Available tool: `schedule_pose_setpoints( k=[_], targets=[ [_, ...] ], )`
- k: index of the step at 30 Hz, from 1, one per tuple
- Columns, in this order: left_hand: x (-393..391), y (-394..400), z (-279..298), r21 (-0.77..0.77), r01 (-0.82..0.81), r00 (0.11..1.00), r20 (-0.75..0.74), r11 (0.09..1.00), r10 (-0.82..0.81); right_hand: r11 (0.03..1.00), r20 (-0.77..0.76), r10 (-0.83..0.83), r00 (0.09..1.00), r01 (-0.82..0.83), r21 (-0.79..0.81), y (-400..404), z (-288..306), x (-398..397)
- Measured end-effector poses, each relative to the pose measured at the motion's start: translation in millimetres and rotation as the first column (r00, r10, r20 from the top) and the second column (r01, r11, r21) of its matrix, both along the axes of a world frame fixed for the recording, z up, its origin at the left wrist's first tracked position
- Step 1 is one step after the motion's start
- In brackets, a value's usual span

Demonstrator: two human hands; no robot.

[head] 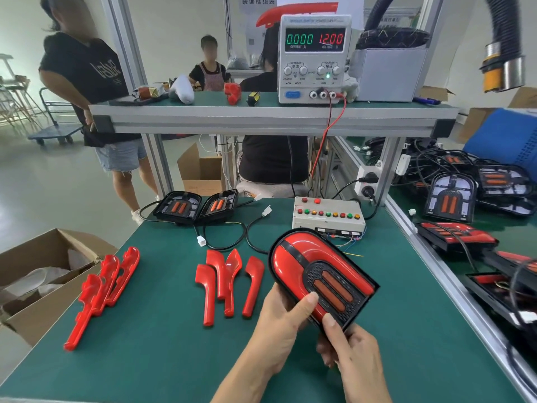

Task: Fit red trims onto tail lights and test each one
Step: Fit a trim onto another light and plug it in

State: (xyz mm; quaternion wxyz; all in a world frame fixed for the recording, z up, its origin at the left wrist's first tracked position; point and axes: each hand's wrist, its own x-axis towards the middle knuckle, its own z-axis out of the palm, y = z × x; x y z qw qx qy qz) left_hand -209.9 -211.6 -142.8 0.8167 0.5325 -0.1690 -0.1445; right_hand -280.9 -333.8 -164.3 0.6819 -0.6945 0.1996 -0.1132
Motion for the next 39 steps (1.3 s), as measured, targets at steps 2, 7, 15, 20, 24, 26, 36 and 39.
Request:
schedule_pose_setpoints(
  k=[2,7,15,20,24,26,36,39],
  targets=[
    [0,-8,1,0.016,0.035,0.999,-0.009,0.999,-0.035,0.994,0.014,-0.097,0.995,0.096,0.047,-1,-4,-3],
    [6,-47,4,0.202,0.088,0.996,-0.051,0.975,-0.080,0.871,-0.066,-0.391,0.918,0.392,0.297,2,-3,-4],
    [15,-84,-5,0.379,0.186,0.982,-0.060,0.907,-0.177,0.968,-0.091,-0.247,0.965,0.250,0.025,0,16,-30],
    [12,-96,-14,0.486,0.159,0.986,-0.033,0.859,-0.164,0.689,0.287,-0.407,0.867,0.498,-0.527,-45,21,-53],
    [14,-111,-5,0.682,-0.005,0.982,0.142,0.732,-0.126,0.687,0.053,-0.542,0.838,0.479,-0.546,-84,17,-33],
    [15,-116,-1,0.776,-0.177,0.960,0.271,0.605,-0.067,0.782,-0.121,-0.476,0.871,0.356,-0.512,-90,14,-25],
    [45,-50,-33,0.721,-0.568,0.533,0.690,0.397,-0.490,0.720,-0.106,-0.491,0.864,0.335,-0.608,-97,21,-15],
    [43,-48,-39,0.748,-0.555,0.568,0.661,0.364,-0.491,0.688,0.083,-0.365,0.927,0.328,-0.647,-86,48,10]
  ],
)
